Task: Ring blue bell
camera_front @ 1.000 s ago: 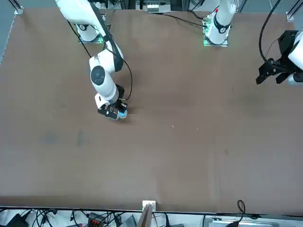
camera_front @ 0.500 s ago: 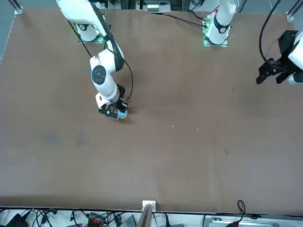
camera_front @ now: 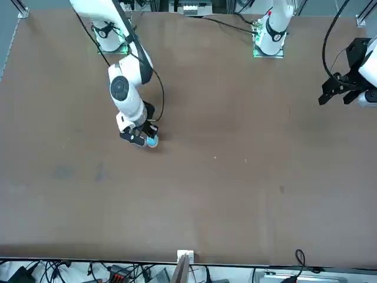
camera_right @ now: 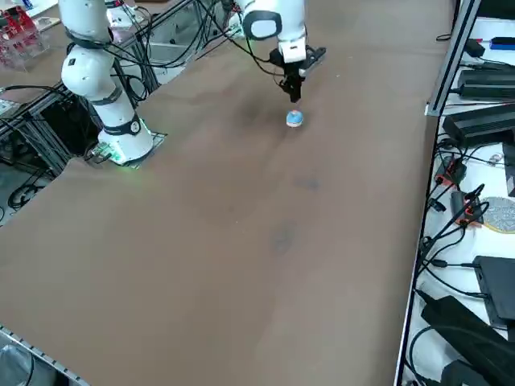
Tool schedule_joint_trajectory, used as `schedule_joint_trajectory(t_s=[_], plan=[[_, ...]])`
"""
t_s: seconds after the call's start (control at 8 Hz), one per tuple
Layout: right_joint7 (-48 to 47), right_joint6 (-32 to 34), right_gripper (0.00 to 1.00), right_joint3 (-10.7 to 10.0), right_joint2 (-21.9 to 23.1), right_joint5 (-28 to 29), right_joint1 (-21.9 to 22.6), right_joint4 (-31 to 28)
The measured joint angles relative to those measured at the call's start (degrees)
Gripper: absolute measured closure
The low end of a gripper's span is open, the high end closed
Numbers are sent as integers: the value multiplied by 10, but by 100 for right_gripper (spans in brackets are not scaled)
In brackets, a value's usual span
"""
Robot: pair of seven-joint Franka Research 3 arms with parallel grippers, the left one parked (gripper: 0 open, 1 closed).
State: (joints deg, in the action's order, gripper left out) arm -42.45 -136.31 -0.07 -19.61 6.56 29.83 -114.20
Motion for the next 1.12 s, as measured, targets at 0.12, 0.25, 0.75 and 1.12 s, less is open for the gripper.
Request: schedule_joint_trajectory(t_s=[0.12,0.25,0.75,1.12], plan=[[0,42,99,-2,24,0,-2,10],[1,81,99,-4,48,0,-7,21],[69,296,99,-10,133,-2,-69,90],[167,423,99,-12,139,-4,-143,168]])
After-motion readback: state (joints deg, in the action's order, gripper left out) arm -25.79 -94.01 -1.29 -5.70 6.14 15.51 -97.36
